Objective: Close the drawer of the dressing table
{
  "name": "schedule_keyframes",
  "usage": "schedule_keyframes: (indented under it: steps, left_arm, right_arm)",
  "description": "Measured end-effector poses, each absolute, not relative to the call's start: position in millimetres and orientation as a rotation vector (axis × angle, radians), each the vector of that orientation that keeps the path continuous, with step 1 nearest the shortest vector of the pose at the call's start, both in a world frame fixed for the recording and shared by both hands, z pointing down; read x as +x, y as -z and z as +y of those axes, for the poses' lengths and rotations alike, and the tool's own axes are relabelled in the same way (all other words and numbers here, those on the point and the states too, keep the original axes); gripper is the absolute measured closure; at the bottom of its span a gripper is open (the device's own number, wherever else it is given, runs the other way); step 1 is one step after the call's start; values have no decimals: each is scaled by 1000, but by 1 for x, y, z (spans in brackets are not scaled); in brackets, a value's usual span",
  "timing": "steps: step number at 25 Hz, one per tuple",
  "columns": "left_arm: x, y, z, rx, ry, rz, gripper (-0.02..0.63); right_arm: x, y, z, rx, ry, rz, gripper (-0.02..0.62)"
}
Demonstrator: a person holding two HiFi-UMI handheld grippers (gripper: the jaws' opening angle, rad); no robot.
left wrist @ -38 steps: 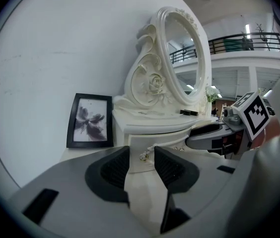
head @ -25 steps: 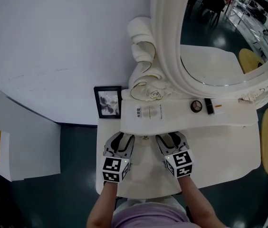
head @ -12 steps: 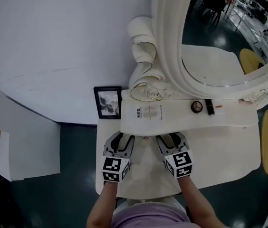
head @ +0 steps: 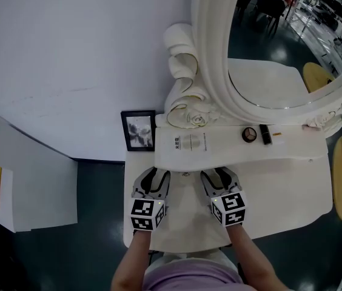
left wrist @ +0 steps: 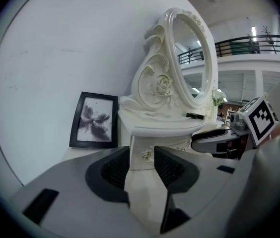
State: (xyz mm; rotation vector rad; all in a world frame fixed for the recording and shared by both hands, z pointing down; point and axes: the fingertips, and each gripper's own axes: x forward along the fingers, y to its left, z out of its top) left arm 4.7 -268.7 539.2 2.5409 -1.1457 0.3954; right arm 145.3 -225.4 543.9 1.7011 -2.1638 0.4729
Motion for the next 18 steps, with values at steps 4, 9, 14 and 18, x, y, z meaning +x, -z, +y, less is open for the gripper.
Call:
schedule_keyframes:
  steps: [4,9,14,18]
  left_arm:
    - [-1,-538,-262,2532,-384,-1152,466]
    - [-2,-533,-249,2538,-369,-1150,488]
    - [-4,-522,-236,2560,-349,-1147,513]
    - [-8,-514,-226,2571,-331,-1149,530]
  right_arm:
    - [145,-544,-212,1723,-499,-2156,410]
    - [142,-535,-199,1752,-497,-2170,431]
    - [137,-523,-189,1783,-504,-2195,488]
    - [131,-513,-180,1795,-499,-2218,514]
